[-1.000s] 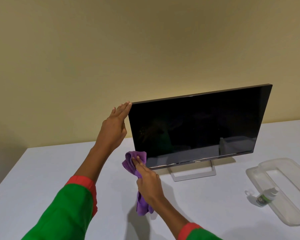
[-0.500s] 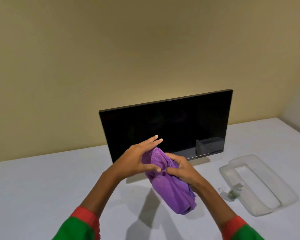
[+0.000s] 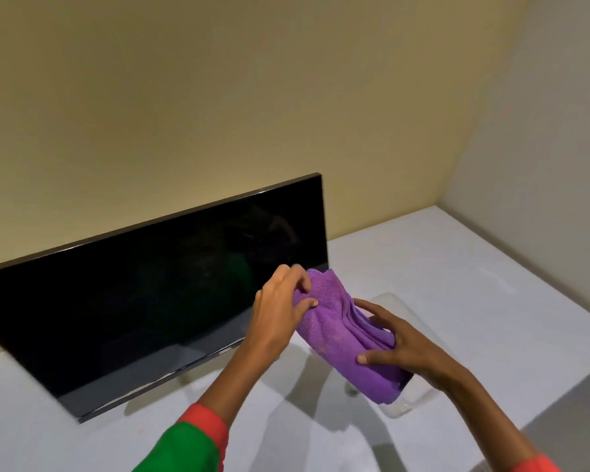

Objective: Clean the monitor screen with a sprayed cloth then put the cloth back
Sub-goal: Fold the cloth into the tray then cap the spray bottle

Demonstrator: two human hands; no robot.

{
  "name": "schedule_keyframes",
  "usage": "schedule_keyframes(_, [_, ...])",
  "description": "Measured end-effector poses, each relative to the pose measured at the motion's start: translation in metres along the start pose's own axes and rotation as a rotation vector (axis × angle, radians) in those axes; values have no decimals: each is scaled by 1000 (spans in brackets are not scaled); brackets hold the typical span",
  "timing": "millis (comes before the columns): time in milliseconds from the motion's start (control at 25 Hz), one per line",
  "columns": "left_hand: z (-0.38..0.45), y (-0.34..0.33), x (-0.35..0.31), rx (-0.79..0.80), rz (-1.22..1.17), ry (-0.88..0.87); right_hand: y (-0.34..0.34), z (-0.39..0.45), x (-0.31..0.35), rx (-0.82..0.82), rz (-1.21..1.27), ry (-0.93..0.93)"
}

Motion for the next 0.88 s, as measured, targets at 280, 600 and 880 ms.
schedule_keyframes(280, [52, -144, -27, 382, 143, -138, 81, 2, -78, -366, -335, -160])
schedule_keyframes(600, [63, -238, 4, 696, 384, -137, 71, 14, -137, -243, -601, -197])
schedule_keyframes(880, [56, -259, -1, 643, 678, -323, 52, 10, -133, -139, -990, -178])
Point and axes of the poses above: each hand's wrist, its own z-axis towards the middle knuckle, its own y-axis out of the back of the hand, x = y × z, the point moved 2 cm from there along z, towards the middle knuckle, and after that the axes turned 2 degrees about -x, right-handed, at the moved point
